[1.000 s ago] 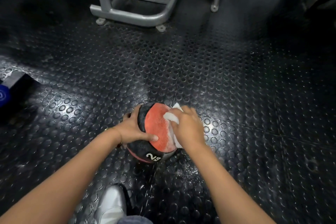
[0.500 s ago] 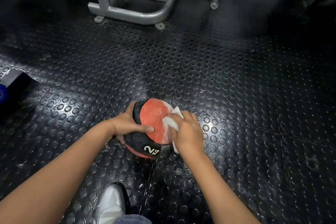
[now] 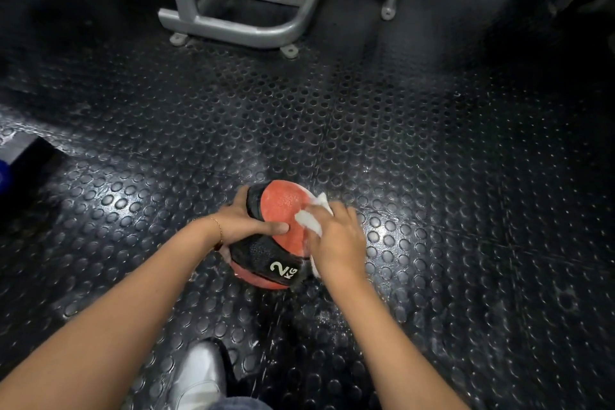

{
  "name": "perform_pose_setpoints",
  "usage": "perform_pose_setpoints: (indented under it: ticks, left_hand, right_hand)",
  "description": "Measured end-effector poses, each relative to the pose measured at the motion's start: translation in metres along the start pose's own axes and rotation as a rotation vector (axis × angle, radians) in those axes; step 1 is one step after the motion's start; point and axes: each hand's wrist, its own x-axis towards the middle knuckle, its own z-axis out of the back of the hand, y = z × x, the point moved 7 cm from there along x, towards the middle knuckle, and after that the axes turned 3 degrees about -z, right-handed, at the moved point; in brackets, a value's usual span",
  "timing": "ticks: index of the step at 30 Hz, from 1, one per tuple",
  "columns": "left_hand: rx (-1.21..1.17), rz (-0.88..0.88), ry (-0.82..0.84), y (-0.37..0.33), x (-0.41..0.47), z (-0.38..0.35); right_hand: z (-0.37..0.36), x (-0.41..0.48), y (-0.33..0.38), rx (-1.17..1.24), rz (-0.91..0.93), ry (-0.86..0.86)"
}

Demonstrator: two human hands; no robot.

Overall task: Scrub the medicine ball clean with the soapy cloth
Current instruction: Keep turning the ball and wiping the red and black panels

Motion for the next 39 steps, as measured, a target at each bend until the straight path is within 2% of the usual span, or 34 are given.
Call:
perform_pose_setpoints:
  ticks: [5,10,16,21,26,30,33,37,39]
  left_hand:
    - [-0.034,0.000,-0.001,-0.006,0.000,-0.001]
    - [0.149,0.003,-0.024,-0.007,0.007,-0.007]
    - [0.191,-0.038,0.018,-0.018,0.004,-0.005]
    - [0.245,-0.059,0.046,-0.014,-0.002,-0.010]
    - [0.520,-0.076,0.043,-0.026,-0.006,-0.015]
    - [0.543,-0.084,0.064,-0.042,-0.007,-0.025]
    - [0.613,-0.085,0.083,-0.037,-0.004,-0.026]
    - [0.666,-0.091,0.079,-0.033,-0.006,-0.025]
    - [0.689,-0.076,0.086,-0.035,-0.006,-0.021]
  right_hand:
    - [0.000,-0.019,-0.010,0.037,-0.001,-0.060]
    - [0.006,0.026,0.004,0.015,-0.028,-0.011]
    - [0.010,-0.023,-0.013,0.037,-0.040,0.039]
    - [0.009,0.006,-0.012,-0.022,-0.095,0.081]
    - [0.015,-0.018,-0.007,-0.020,-0.043,0.009]
    - [0.009,-0.034,-0.013,0.008,-0.030,-0.039]
    - [0.009,-0.034,-0.012,0.012,-0.034,-0.023]
    - [0.007,-0.015,-0.017,0.077,-0.131,0.065]
    - [0.007,-0.015,-0.012,0.044,-0.110,0.091]
